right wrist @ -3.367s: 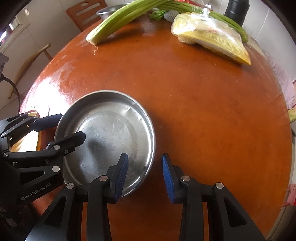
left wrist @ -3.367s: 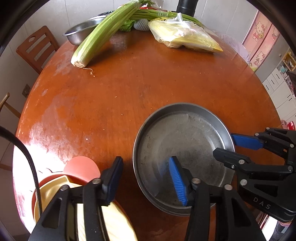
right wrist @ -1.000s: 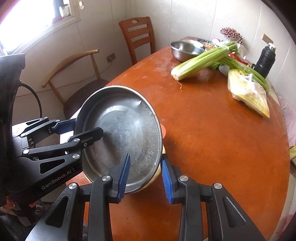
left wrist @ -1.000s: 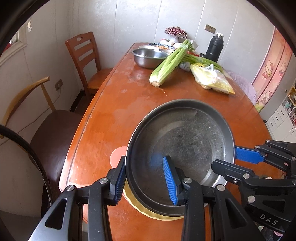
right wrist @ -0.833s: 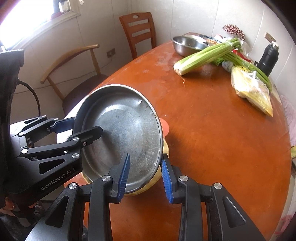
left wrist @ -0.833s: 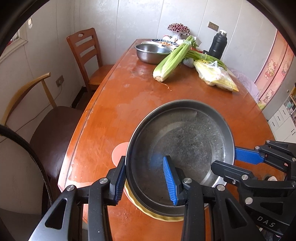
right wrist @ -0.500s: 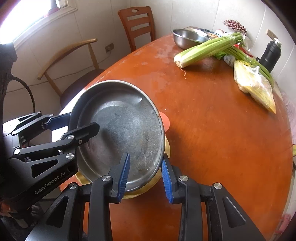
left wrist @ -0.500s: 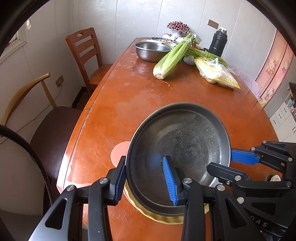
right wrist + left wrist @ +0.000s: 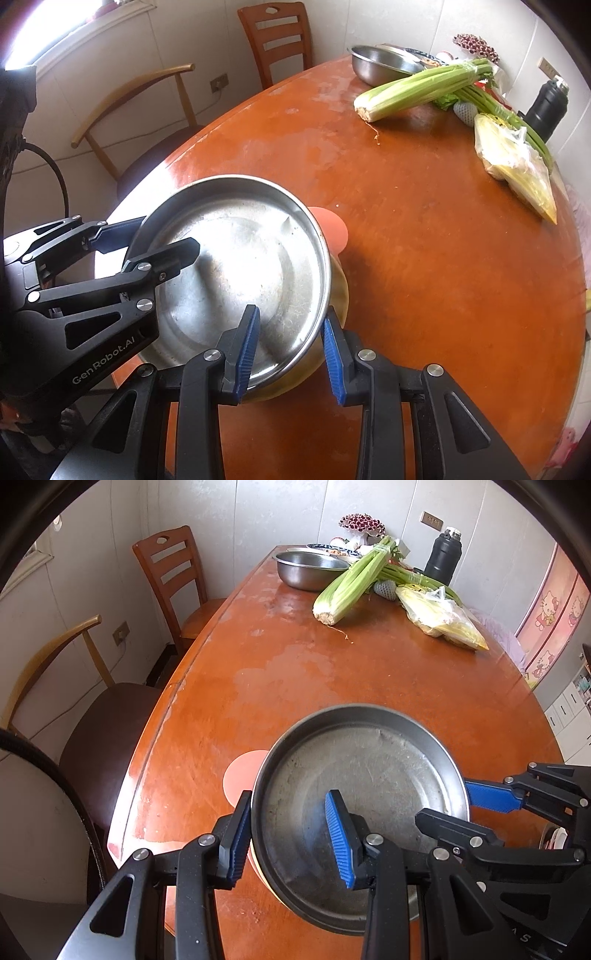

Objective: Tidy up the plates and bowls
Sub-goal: 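Lower the steel pan onto the yellow plate and open the left tool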

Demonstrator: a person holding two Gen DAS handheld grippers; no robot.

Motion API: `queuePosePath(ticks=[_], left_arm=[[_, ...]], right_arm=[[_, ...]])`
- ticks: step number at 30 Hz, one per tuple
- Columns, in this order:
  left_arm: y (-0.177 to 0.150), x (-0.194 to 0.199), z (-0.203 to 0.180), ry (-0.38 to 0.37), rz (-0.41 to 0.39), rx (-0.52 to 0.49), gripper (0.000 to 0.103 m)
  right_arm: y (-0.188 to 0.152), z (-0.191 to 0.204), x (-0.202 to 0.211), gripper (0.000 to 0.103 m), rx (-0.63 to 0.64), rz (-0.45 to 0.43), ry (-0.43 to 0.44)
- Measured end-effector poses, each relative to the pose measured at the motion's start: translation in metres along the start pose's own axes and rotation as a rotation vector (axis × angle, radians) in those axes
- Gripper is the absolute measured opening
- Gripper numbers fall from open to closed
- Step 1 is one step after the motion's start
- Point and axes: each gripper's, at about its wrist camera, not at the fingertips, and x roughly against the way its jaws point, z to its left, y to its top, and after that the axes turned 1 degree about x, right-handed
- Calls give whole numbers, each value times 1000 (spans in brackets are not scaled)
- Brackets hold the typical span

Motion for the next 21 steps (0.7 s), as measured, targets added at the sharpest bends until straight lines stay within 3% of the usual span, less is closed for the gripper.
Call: queuePosePath(ticks=[16, 21], left_arm=[[-1, 0, 5, 17, -1, 9, 39], [-1, 8, 13, 78, -30, 18, 42]], right_arm=[[-1, 0, -11, 35, 9, 30, 17], [-2, -1, -11, 35, 3, 35, 22]])
